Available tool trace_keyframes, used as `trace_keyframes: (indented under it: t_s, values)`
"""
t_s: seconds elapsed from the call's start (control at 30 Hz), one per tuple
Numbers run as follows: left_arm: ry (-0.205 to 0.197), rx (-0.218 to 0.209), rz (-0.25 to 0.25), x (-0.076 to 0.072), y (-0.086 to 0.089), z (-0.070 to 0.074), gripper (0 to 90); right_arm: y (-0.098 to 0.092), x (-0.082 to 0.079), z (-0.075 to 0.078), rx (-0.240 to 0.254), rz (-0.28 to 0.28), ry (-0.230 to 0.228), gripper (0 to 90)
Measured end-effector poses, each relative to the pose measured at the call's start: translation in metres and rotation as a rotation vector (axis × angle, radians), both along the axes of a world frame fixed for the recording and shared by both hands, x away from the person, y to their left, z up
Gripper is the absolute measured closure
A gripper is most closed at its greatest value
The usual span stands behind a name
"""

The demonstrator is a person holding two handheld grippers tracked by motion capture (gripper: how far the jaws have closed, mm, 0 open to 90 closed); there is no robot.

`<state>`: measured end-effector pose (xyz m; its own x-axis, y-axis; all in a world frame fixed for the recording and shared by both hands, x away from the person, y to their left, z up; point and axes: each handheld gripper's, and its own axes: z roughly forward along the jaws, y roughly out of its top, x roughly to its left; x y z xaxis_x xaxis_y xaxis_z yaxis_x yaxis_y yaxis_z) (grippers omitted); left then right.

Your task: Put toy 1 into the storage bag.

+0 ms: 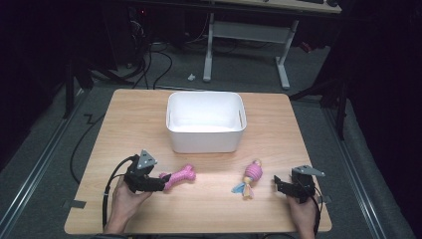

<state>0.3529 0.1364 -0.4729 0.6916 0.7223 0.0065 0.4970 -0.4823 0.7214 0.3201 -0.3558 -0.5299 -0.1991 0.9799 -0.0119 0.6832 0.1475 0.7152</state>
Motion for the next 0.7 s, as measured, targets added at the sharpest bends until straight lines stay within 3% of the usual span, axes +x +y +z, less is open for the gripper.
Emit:
trace_keyframes:
  t_s: [0.47,0.7]
  values:
    - [0.041,0.102,-0.097,0.013,-0.035,-0.009,25.9,0.000,0.000,0.000,0.000,0.000,0.000,24.3]
    - [0.068,0.181,-0.145,0.018,-0.050,-0.021,30.2,0.000,0.000,0.000,0.001,0.000,0.000,24.4]
